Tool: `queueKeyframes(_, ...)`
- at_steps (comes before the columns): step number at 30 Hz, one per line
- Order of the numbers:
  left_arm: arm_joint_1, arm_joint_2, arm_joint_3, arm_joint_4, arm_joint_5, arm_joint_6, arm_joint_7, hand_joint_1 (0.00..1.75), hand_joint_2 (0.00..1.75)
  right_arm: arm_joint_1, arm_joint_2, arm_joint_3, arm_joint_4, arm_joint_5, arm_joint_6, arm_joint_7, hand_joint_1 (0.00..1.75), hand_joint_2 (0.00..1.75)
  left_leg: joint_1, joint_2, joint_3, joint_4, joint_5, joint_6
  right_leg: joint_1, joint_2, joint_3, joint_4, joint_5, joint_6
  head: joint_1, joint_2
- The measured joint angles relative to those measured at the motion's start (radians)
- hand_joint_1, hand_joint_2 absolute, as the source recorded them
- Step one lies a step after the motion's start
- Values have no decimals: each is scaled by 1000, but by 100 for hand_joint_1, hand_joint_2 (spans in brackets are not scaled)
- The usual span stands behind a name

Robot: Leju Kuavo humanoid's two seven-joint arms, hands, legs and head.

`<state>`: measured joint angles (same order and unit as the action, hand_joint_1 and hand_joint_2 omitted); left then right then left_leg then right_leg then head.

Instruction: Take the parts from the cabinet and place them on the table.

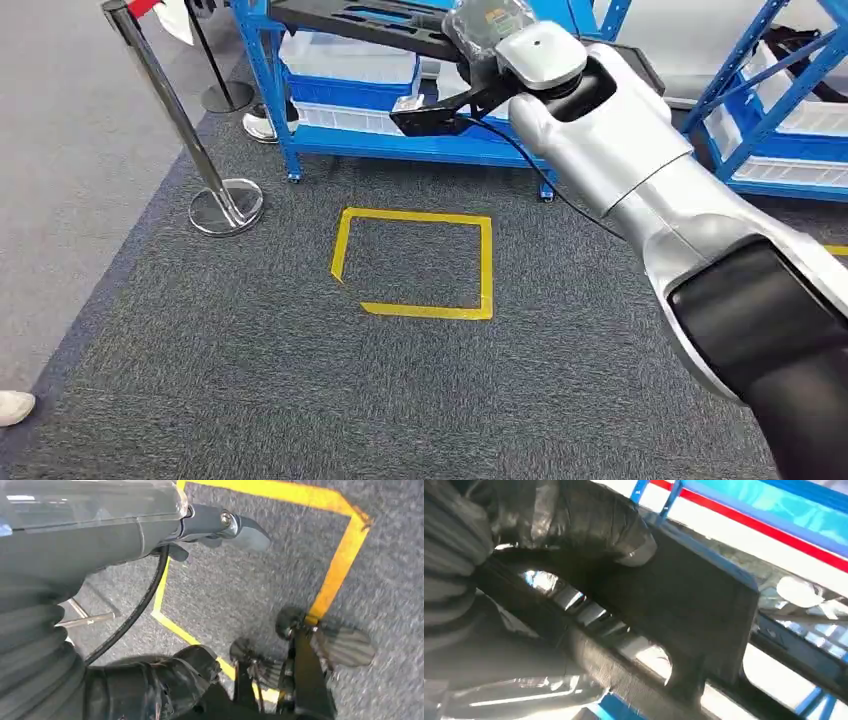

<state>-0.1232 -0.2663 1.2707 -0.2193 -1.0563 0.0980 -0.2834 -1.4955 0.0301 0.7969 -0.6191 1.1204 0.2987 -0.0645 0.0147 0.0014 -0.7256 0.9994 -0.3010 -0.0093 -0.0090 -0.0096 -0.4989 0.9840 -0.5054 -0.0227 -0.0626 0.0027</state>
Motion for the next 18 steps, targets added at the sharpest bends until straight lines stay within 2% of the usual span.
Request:
queueKeyframes(1, 1, 0, 0, 0, 0, 0, 0, 0, 175, 1, 5, 0, 1, 0, 0, 0, 175, 175, -2, -3, -6, 10, -34, -4, 6, -6, -10, -2, 13, -2, 0, 0)
queueKeyframes(2, 0, 0, 0, 0, 0, 0, 0, 0, 175, 1, 7, 0, 2, 0, 0, -1, 175, 175, -2, -2, -22, 67, -124, -5, 5, -4, -33, -2, 30, -9, 0, 0)
queueKeyframes(3, 0, 0, 0, 0, 0, 0, 1, 0, 175, 0, 9, 0, 3, 0, 0, -1, 175, 175, 1, -2, -30, 133, -192, -8, 6, -4, -52, 3, 44, -15, -1, 0)
queueKeyframes(4, 3, 2, 0, 0, 0, 0, 1, 0, 175, 0, 10, 0, 4, 0, 0, -1, 175, 175, 2, -2, -35, 207, -243, -12, 7, -4, -71, 9, 57, -15, 0, 0)
queueKeyframes(5, 4, 2, 0, 0, 0, 0, 1, 0, 175, 0, 11, 0, 5, 0, 0, -1, 175, 175, 2, -2, -38, 273, -261, -17, 7, -4, -92, 16, 68, -15, 0, 0)
queueKeyframes(6, 3, 2, 0, 0, 0, 0, 1, 0, 175, 1, 13, 0, 8, 0, 0, -1, 175, 175, 4, -2, -33, 321, -244, -21, 6, -4, -115, 25, 80, -13, -1, 0)
queueKeyframes(7, 2, 3, 0, 0, 0, 0, 1, 0, 175, 1, 13, 0, 10, 0, 0, -1, 175, 175, 7, -2, -17, 329, -208, -24, 4, -5, -138, 35, 90, -11, -1, 0)
queueKeyframes(8, 0, 3, 0, 0, 0, 0, 0, 0, 175, 1, 14, 0, 10, 0, 0, -1, 175, 175, 10, -2, 18, 303, -166, -27, 2, -5, -163, 47, 99, -7, -1, 0)
queueKeyframes(9, -1, 3, 0, 0, 2, 0, 0, 0, 175, 1, 14, 0, 11, 1, -1, -1, 175, 175, 13, -2, 67, 250, -142, -28, 0, -5, -184, 59, 107, -1, -1, 0)
queueKeyframes(10, -3, 3, 0, 0, 2, 0, -1, 0, 175, 0, 16, 0, 11, 2, -2, 0, 175, 175, 17, -2, 131, 170, -166, -30, -1, -5, -200, 72, 114, 5, -1, 0)
queueKeyframes(11, -4, 3, 0, 0, 2, 0, -1, 0, 175, -2, 18, 0, 11, 4, -2, 1, 175, 175, 10, -3, 188, 87, -223, -30, 5, -4, -215, 81, 121, 12, -2, 0)
queueKeyframes(12, -3, 3, 0, 0, 2, 0, -2, 0, 175, -2, 19, 0, 11, 6, -4, 3, 175, 175, 7, -7, 202, 45, -245, -11, 5, -5, -219, 85, 129, 17, 0, 0)
queueKeyframes(13, -1, 4, 0, 0, 2, 0, -2, 0, 175, -3, 19, 0, 13, 8, -5, 3, 175, 175, 7, -7, 188, 45, -237, -5, 5, -6, -220, 80, 142, 21, 0, 0)
queueKeyframes(14, -2, 4, 0, 0, 2, 0, -2, 0, 175, -3, 20, 0, 14, 11, -6, 3, 175, 175, 3, -7, 187, 48, -228, 5, 5, -6, -221, 72, 157, 27, -2, 0)
queueKeyframes(15, -1, 4, 0, 0, 2, -1, -2, 0, 175, -2, 18, 0, 18, 13, -6, 3, 175, 175, 7, -4, 170, 41, -213, 15, 4, -5, -226, 67, 170, 33, 0, 0)
queueKeyframes(16, -3, 3, 0, 0, 2, -2, -2, 0, 175, -2, 14, 0, 23, 15, -6, 3, 175, 175, 11, 2, 168, 40, -198, 24, -3, 0, -236, 77, 143, 38, -1, 0)
queueKeyframes(17, -3, 3, 0, 0, 3, -1, -2, 0, 175, -2, 15, 0, 25, 14, -6, 2, 175, 175, 10, 2, 150, 39, -183, 36, -2, 2, -247, 108, 78, 42, 1, 0)
queueKeyframes(18, -3, 3, 0, 0, 3, -1, -2, 0, 175, -2, 15, 0, 26, 14, -6, 2, 175, 175, 10, 4, 132, 40, -167, 44, -5, 4, -256, 167, 7, 45, 1, 0)
